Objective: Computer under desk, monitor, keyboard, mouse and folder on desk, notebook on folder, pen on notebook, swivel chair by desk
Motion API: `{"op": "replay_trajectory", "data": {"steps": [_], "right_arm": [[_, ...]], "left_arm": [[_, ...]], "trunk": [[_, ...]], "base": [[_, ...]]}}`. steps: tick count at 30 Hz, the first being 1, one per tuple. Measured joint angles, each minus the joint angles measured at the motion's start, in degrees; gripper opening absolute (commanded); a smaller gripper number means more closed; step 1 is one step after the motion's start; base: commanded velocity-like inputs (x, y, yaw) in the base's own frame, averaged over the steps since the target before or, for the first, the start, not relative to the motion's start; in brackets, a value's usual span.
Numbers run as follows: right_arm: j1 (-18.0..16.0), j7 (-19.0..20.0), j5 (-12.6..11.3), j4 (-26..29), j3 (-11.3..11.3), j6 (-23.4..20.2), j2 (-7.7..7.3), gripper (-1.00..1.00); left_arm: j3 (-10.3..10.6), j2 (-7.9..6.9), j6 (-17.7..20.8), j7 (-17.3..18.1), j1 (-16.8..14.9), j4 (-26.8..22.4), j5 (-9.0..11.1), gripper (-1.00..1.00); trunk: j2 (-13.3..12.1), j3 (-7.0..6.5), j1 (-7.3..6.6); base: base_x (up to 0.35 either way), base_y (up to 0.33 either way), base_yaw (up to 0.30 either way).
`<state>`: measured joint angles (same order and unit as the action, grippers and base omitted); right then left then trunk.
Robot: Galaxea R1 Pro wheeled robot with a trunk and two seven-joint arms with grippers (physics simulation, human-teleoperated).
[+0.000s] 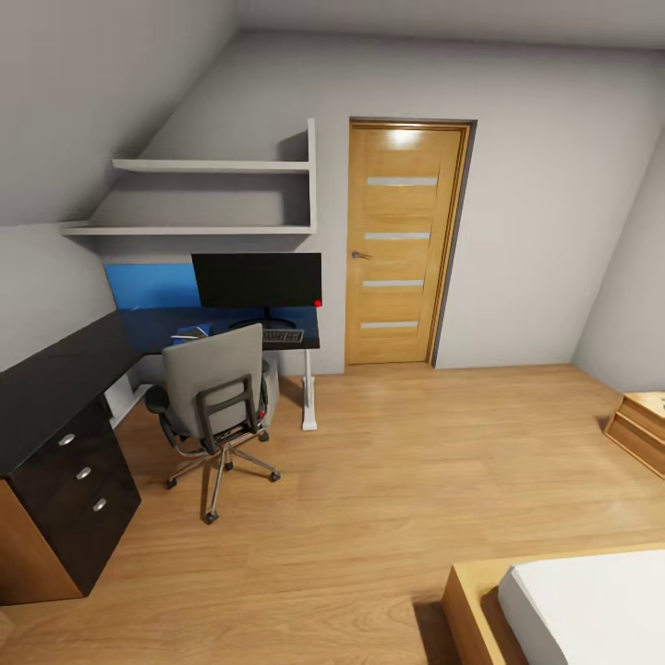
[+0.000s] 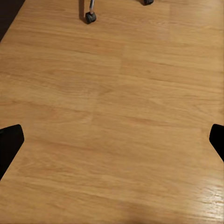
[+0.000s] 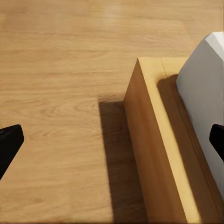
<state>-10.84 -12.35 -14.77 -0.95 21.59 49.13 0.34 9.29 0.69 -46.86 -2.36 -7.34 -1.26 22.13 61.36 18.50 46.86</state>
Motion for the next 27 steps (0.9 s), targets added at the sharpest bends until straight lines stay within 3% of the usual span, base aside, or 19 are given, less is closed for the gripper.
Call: {"op": "replay_trajectory", "data": {"steps": [27], "right_arm": [[0.0, 0.1, -0.1, -0.1, 0.0, -1.8, -0.02, 1.0]], "left_arm": [[0.0, 0.0, 0.0, 0.0, 0.0, 0.0, 0.0, 1.0]], "trunk": [[0.0, 0.0, 0.0]], "base": [[0.0, 0.0, 0.0]]}}
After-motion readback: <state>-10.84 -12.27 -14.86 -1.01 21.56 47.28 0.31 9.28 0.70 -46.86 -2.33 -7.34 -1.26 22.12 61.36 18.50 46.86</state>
